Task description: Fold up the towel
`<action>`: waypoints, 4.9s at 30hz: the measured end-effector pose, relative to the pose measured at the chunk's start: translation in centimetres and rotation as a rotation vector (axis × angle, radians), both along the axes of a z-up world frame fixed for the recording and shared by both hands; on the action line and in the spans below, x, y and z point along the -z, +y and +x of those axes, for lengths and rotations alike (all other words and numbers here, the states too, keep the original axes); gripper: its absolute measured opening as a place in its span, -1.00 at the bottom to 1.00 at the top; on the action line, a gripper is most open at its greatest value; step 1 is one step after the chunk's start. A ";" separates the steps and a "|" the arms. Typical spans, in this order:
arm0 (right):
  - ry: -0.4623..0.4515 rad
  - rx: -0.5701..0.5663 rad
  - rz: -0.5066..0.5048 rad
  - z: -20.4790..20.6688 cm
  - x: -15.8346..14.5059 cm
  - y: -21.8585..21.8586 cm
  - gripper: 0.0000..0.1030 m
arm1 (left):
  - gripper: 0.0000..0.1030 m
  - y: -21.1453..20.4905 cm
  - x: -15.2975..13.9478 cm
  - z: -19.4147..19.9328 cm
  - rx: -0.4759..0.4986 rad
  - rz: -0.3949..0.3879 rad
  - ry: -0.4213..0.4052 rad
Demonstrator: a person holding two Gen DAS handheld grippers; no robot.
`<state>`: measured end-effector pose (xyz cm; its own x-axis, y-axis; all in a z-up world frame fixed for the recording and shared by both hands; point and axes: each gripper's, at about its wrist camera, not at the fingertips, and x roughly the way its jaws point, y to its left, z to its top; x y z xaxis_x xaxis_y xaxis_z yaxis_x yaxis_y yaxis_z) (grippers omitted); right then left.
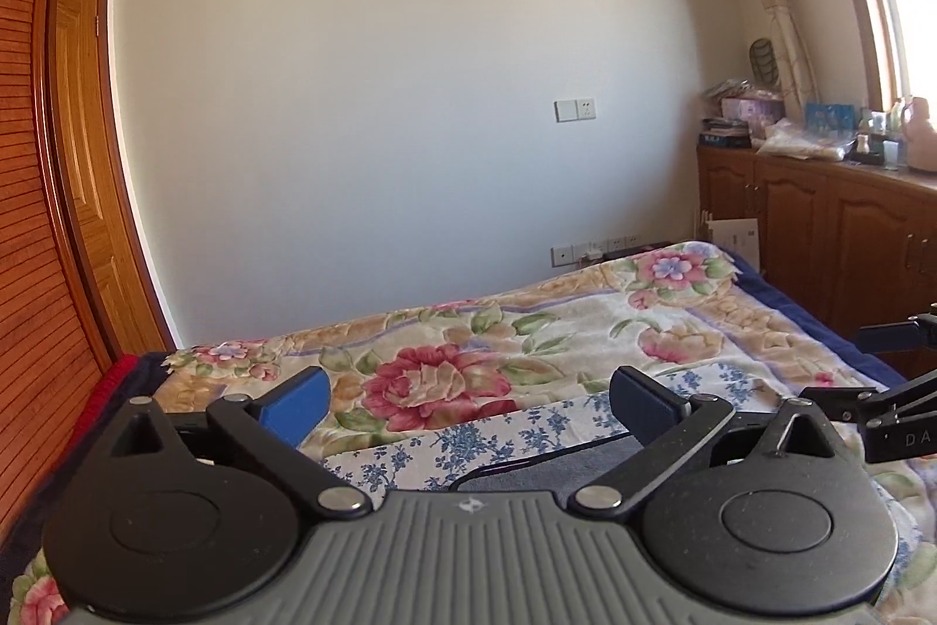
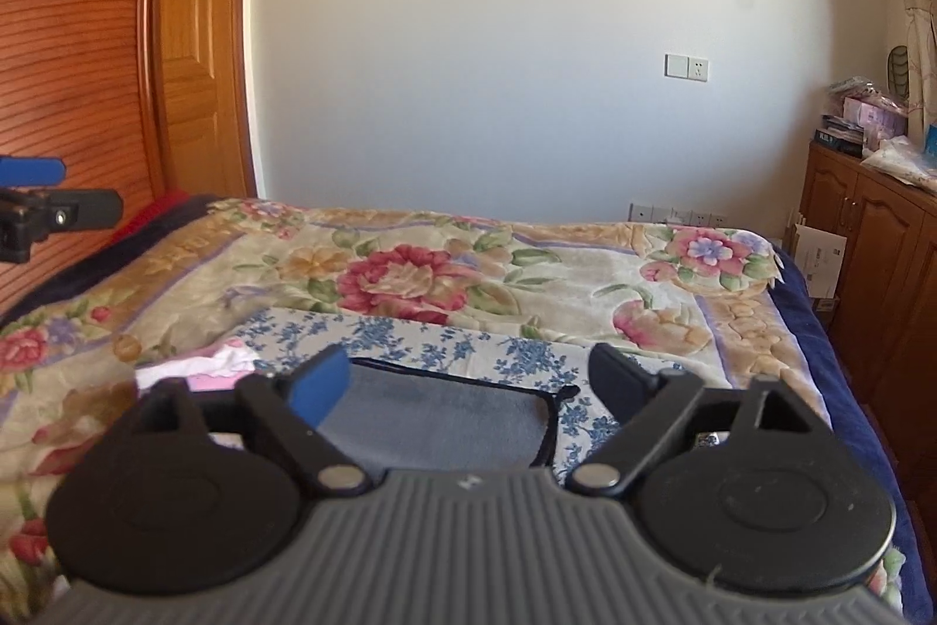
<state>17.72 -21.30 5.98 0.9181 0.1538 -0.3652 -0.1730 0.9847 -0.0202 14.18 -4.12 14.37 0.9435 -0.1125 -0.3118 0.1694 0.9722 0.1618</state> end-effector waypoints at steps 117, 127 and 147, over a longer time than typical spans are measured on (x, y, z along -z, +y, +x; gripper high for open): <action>-0.055 0.189 0.016 -12.7 8.1 -1.8 1.00 | 1.00 4.5 13.9 -12.9 -0.144 -0.068 0.039; -0.058 0.192 0.016 -12.7 8.1 -1.8 1.00 | 1.00 4.4 13.9 -12.9 -0.142 -0.067 0.036; -0.062 0.194 0.017 -12.7 8.0 -1.9 1.00 | 1.00 4.0 13.6 -12.8 -0.136 -0.061 0.031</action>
